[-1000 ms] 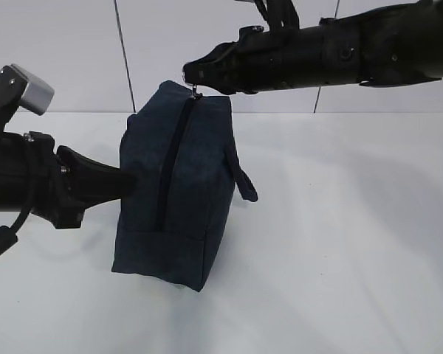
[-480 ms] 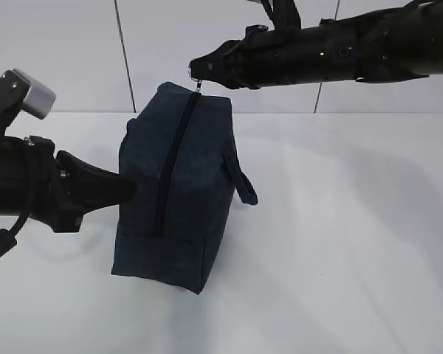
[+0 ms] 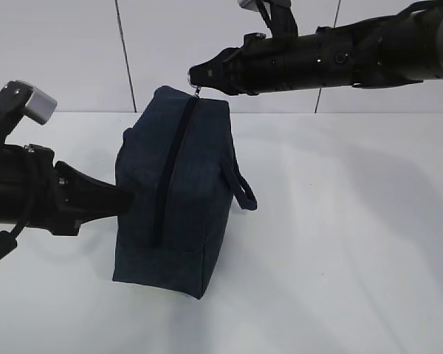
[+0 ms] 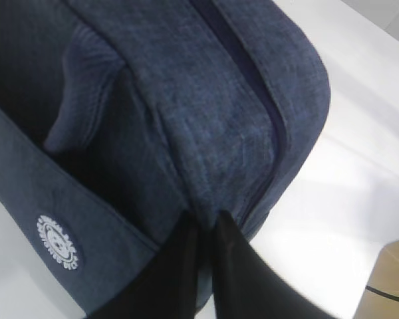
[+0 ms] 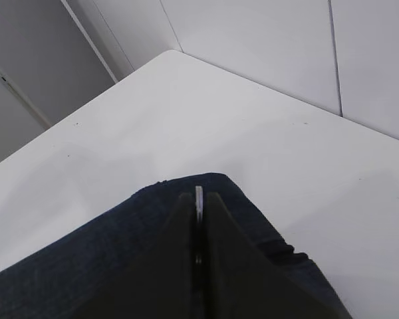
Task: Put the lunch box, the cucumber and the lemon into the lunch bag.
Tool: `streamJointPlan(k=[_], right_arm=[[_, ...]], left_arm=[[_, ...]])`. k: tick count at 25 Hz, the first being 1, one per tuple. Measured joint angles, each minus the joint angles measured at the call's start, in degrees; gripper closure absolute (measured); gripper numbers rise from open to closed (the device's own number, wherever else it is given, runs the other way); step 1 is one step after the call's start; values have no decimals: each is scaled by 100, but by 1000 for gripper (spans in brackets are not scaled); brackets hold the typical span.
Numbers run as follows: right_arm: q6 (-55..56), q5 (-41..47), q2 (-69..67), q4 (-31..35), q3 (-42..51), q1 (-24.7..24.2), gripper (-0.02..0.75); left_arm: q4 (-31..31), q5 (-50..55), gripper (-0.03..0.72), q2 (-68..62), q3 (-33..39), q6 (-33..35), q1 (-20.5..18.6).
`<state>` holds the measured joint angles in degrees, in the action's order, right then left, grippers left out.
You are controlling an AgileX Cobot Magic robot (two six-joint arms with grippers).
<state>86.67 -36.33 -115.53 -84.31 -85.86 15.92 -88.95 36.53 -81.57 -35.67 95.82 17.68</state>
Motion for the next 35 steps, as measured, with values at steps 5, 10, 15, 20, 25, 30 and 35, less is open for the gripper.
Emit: streamJointPlan(k=[5, 10, 15, 20, 25, 30, 35], right_arm=[[11, -33, -139, -4, -227, -13, 718], [135, -120, -395, -25, -512, -13, 718], [254, -188, -626, -56, -747, -13, 718], [384, -295, -913, -69, -1001, -13, 718], [779, -503, -1284, -69, -1349, -13, 718], [1300, -812, -1574, -131, -1724, -118, 718], [1532, -976, -1648, -294, -1980, -219, 718]], left_arm=[[584, 0, 680, 0, 0, -709, 86], [920, 0, 680, 0, 0, -1175, 184], [1268, 0, 680, -36, 0, -1696, 184], [1539, 62, 682, -211, -12, -2120, 184], [1623, 166, 683, -460, -29, -2354, 184], [1924, 175, 687, -600, -8, -2400, 196], [1978, 115, 688, -598, -8, -2411, 196]])
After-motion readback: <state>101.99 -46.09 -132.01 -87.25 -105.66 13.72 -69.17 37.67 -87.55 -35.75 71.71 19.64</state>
